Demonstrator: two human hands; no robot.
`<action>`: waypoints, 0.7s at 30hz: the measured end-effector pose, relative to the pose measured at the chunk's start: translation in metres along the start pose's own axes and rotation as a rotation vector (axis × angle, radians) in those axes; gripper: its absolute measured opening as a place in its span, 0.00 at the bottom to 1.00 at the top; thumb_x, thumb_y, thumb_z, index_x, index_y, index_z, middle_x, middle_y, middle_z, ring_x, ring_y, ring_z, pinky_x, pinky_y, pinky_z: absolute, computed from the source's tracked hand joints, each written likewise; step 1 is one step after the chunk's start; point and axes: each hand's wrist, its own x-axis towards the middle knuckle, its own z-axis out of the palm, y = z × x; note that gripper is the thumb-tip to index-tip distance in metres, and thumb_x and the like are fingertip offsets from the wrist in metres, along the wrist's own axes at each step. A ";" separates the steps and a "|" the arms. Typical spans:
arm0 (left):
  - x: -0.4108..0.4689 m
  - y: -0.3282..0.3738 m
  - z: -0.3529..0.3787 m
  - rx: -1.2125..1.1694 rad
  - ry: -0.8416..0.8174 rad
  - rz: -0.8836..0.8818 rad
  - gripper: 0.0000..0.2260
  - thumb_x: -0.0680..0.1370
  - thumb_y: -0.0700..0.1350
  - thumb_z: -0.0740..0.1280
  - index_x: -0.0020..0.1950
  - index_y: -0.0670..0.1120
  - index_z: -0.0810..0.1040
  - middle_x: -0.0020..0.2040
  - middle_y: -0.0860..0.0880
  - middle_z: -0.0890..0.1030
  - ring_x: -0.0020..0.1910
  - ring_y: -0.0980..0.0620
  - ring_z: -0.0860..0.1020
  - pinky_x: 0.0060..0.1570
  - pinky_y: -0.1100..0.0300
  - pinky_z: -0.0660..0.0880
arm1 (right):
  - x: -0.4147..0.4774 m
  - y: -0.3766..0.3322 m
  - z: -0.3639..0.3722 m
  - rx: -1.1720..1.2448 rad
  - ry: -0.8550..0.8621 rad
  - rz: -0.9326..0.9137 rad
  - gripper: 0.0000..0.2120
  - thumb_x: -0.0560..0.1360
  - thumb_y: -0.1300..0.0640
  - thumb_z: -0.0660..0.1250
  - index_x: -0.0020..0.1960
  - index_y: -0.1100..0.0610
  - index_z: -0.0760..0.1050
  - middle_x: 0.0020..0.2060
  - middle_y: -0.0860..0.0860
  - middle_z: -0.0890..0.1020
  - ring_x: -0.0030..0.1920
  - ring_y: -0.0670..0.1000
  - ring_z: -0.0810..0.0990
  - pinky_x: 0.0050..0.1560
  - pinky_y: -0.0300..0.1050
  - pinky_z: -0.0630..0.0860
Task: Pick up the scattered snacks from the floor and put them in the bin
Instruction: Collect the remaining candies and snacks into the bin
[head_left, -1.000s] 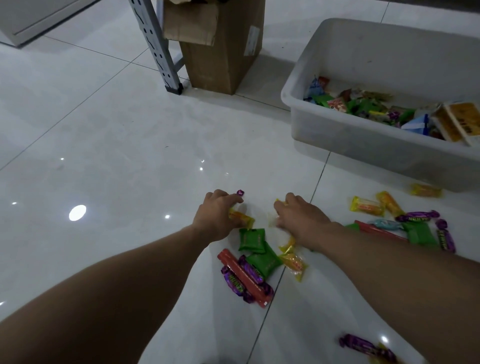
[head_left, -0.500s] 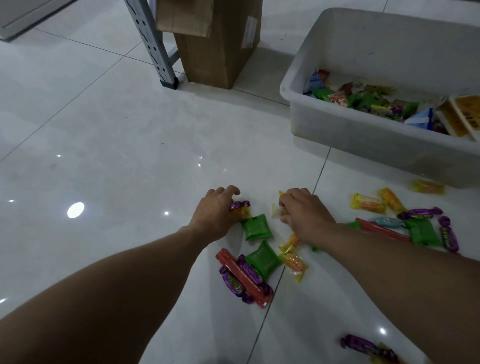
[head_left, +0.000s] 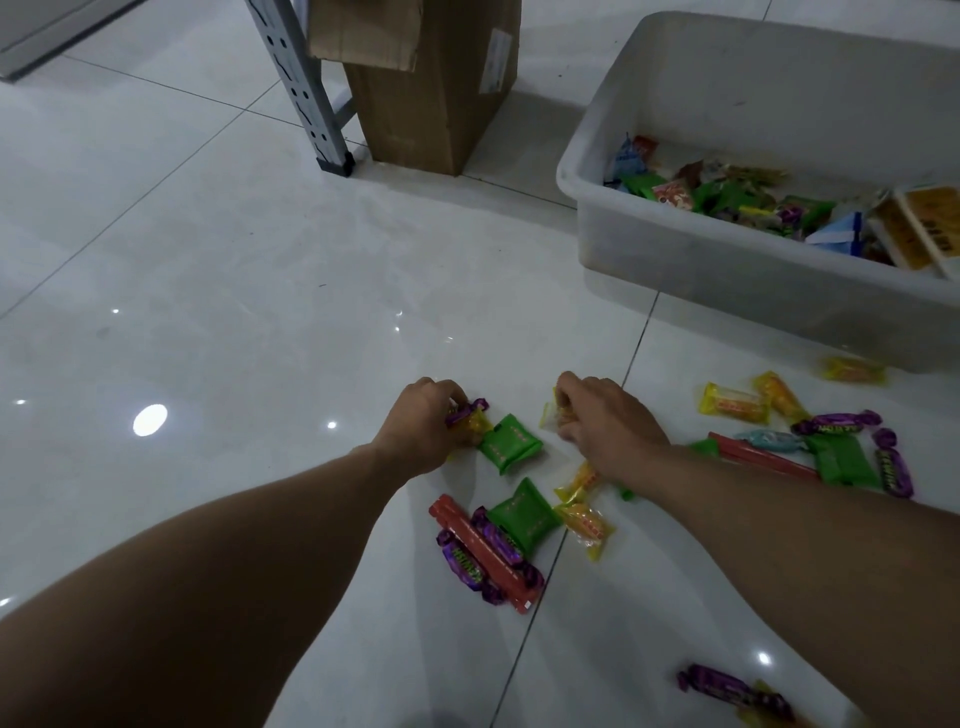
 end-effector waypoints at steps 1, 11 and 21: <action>0.000 0.000 0.000 -0.011 -0.010 -0.004 0.20 0.69 0.50 0.76 0.58 0.46 0.77 0.52 0.47 0.74 0.49 0.49 0.72 0.46 0.58 0.72 | -0.001 -0.001 -0.002 0.040 0.000 0.024 0.13 0.75 0.62 0.66 0.52 0.53 0.62 0.46 0.52 0.73 0.46 0.54 0.72 0.41 0.48 0.71; -0.007 0.006 -0.004 -0.030 0.077 0.061 0.11 0.74 0.47 0.72 0.50 0.40 0.80 0.44 0.45 0.78 0.42 0.50 0.73 0.41 0.57 0.69 | -0.005 -0.002 -0.008 0.177 0.027 0.067 0.17 0.73 0.62 0.70 0.58 0.55 0.68 0.52 0.53 0.76 0.50 0.55 0.74 0.49 0.48 0.74; -0.005 0.028 -0.022 -0.221 0.160 0.014 0.21 0.69 0.44 0.77 0.59 0.45 0.76 0.49 0.48 0.78 0.45 0.52 0.74 0.41 0.66 0.67 | -0.006 -0.008 -0.031 0.335 0.183 0.124 0.18 0.72 0.58 0.73 0.58 0.54 0.71 0.53 0.52 0.77 0.51 0.54 0.76 0.52 0.48 0.74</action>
